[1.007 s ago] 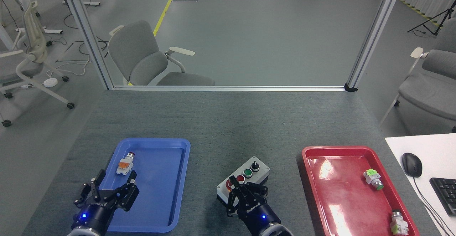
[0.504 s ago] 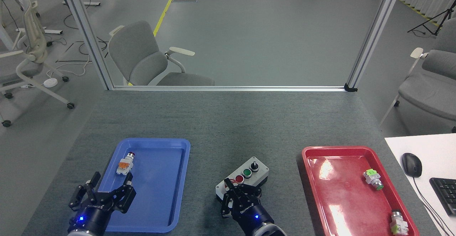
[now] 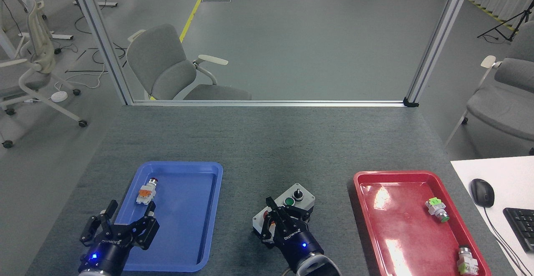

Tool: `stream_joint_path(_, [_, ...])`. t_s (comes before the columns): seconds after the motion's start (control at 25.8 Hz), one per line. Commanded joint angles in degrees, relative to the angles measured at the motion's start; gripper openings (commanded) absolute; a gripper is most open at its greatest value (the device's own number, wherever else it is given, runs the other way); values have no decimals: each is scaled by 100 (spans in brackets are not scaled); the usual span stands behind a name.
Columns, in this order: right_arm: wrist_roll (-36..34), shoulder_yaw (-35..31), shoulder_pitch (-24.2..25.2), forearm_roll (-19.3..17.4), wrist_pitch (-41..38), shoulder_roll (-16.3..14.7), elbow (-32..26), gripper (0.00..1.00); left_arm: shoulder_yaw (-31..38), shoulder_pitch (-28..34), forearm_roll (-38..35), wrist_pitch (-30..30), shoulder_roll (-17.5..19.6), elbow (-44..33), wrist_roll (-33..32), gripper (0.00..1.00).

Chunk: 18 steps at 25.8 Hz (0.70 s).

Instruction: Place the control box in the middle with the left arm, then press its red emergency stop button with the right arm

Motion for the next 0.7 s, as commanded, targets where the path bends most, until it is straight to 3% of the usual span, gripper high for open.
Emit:
stream_joint_path(0.0, [-60,-291,17,-79,27,-29,-285,0,2,3,1,-43,3,-11,0,99])
stream_joint_path(0.04, [-51,-458,43,-79,27,-38,-329,9,2,3,1,-61,3,6,0,99])
stream_joint_path(0.23, [-51,-1364,201,-88,36,-240,-338,86,-7,29,36,-105,-15,41,9,99])
stream_joint_path(0.27, [-51,-1522,280,-97,36,-363,-329,94,2,29,63,-105,-23,41,9,99])
stream_joint_path(0.46, [-42,-2207,562,-132,-122,-741,-338,98,37,29,107,-96,-32,41,9,99])
stream_joint_path(0.66, [-33,-2805,808,-141,-78,-750,-425,98,54,20,133,-25,-41,41,9,99])
